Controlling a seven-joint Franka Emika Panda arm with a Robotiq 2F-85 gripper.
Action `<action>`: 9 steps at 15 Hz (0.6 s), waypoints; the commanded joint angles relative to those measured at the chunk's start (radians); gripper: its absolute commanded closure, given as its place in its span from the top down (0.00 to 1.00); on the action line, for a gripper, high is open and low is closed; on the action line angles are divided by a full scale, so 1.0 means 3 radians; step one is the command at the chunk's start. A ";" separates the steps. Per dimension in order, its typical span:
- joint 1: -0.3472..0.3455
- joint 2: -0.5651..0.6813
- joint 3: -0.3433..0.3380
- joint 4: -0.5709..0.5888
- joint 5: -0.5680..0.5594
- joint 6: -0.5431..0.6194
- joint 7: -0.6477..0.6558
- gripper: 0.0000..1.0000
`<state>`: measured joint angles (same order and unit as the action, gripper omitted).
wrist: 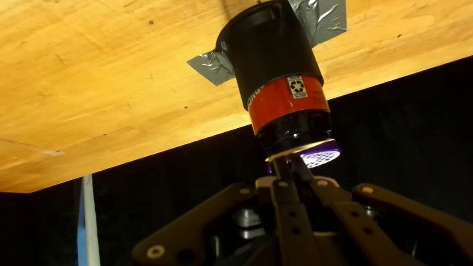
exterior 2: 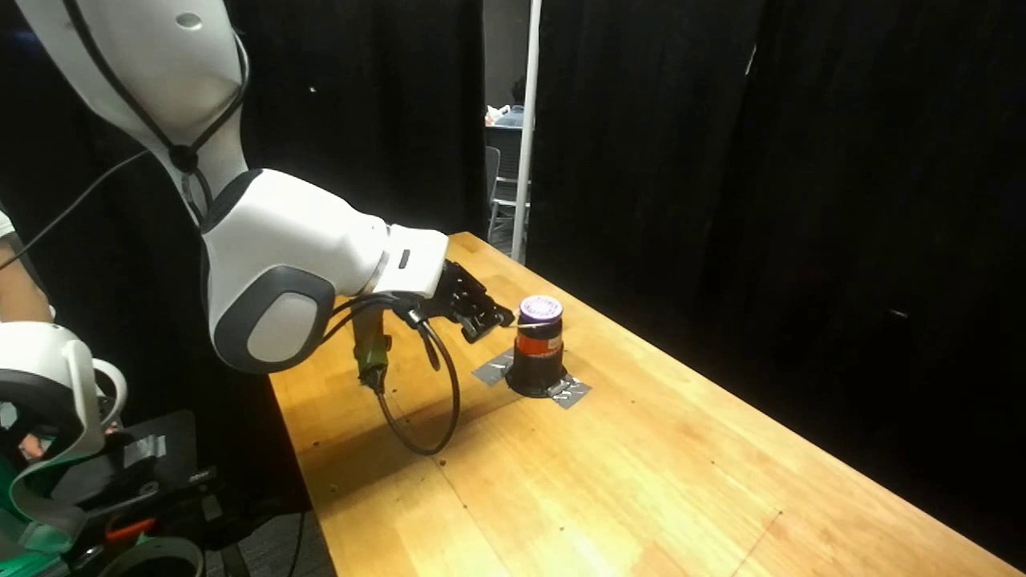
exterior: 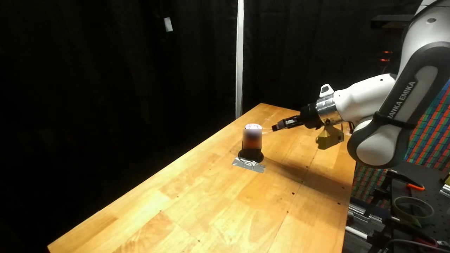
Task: Put the rubber band around the cup
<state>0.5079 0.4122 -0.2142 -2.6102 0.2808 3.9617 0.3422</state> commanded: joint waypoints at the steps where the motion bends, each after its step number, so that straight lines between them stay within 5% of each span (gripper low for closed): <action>1: -0.0487 -0.0059 0.0549 -0.0087 0.0149 0.0337 -0.0213 0.09; 6: -0.0849 0.0012 0.0913 -0.0121 0.0068 0.0685 -0.0176 0.09; 7: -0.0902 -0.0004 0.0962 -0.0137 0.0041 0.0658 -0.0155 0.34; 8: -0.0962 -0.0034 0.1008 -0.0153 -0.0009 0.0556 -0.0124 0.35; 9: -0.0957 0.0016 0.1024 -0.0100 0.0077 0.0535 -0.0184 0.16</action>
<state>0.2589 0.4177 0.0534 -2.6410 0.2964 4.1204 0.3064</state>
